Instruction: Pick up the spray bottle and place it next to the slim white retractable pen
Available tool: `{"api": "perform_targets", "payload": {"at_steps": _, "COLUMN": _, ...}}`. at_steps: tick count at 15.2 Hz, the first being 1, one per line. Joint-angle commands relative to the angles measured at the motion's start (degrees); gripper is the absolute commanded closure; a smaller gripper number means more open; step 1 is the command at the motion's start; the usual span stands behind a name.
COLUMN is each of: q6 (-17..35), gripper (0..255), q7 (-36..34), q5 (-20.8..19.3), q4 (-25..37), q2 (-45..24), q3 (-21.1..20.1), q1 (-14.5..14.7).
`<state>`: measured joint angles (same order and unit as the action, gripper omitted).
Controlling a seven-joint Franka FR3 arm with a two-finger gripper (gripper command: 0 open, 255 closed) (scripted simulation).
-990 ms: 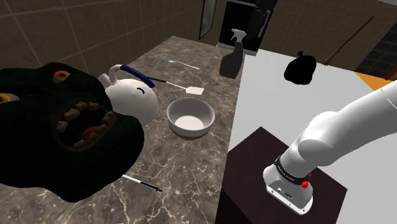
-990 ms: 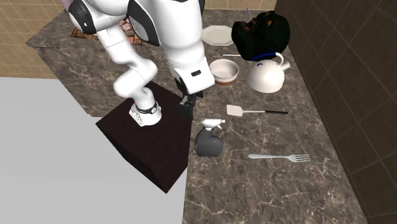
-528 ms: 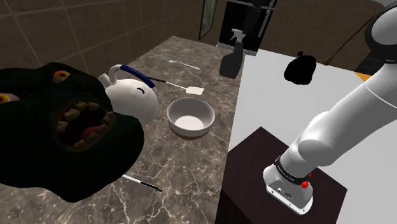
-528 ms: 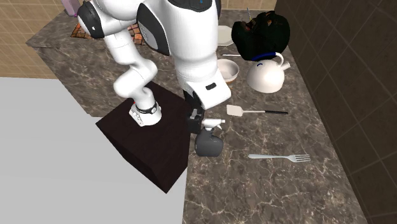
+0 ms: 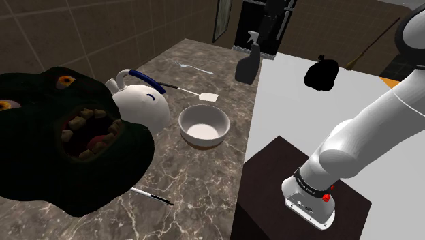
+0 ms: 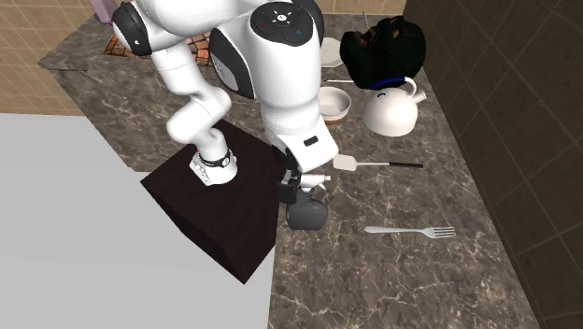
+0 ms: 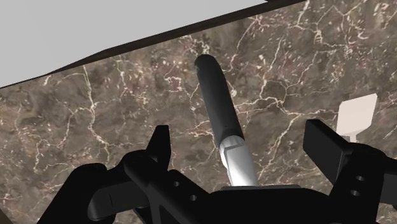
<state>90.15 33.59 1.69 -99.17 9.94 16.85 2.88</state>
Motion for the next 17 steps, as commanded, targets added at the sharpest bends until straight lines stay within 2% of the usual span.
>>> {"api": "perform_targets", "payload": {"at_steps": 1, "q6": 0.07, "gripper": 0, "q7": 0.01, "q5": 0.0, "q4": -0.08, "q2": 0.01, "q3": 0.0, "q1": 0.0}}
{"api": "perform_targets", "payload": {"at_steps": 4, "q6": 0.06, "gripper": 0, "q7": 0.01, "q5": 0.0, "q4": -0.06, "q2": 0.01, "q3": 0.0, "q1": 0.0}}
{"api": "perform_targets", "payload": {"at_steps": 5, "q6": 0.06, "gripper": 255, "q7": 0.01, "q5": 0.0, "q4": -0.06, "q2": 0.01, "q3": 0.0, "q1": 0.0}}
{"api": "perform_targets", "payload": {"at_steps": 14, "q6": 0.07, "gripper": 255, "q7": 0.01, "q5": 0.0, "q4": -0.08, "q2": 0.01, "q3": 0.0, "q1": 0.0}}
{"api": "perform_targets", "payload": {"at_steps": 17, "q6": -2.36, "gripper": 255, "q7": 0.01, "q5": 0.19, "q4": 3.05, "q2": -0.71, "q3": 0.08, "q1": 0.02}}
